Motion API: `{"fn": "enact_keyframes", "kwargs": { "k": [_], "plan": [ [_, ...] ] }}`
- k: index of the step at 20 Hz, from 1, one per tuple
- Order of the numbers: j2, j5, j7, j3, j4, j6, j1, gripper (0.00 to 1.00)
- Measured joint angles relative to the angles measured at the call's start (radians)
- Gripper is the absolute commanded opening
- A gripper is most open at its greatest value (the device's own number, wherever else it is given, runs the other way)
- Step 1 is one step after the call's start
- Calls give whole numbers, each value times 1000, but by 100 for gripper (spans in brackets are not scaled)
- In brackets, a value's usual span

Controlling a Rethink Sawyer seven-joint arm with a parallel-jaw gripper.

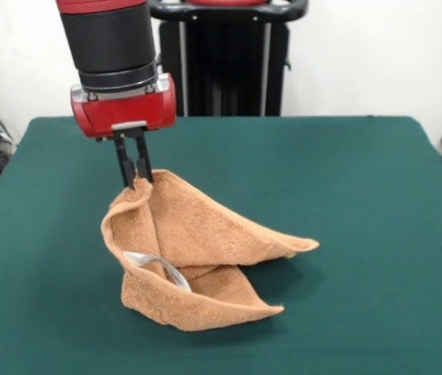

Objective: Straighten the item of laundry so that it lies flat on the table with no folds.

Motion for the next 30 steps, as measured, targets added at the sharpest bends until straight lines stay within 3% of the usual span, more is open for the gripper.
{"fn": "enact_keyframes", "kwargs": {
  "k": [15,30],
  "plan": [
    [1,-1,0,-16,-196,125,223,0],
    [-16,4,0,-18,-223,146,232,0]
  ]
}}
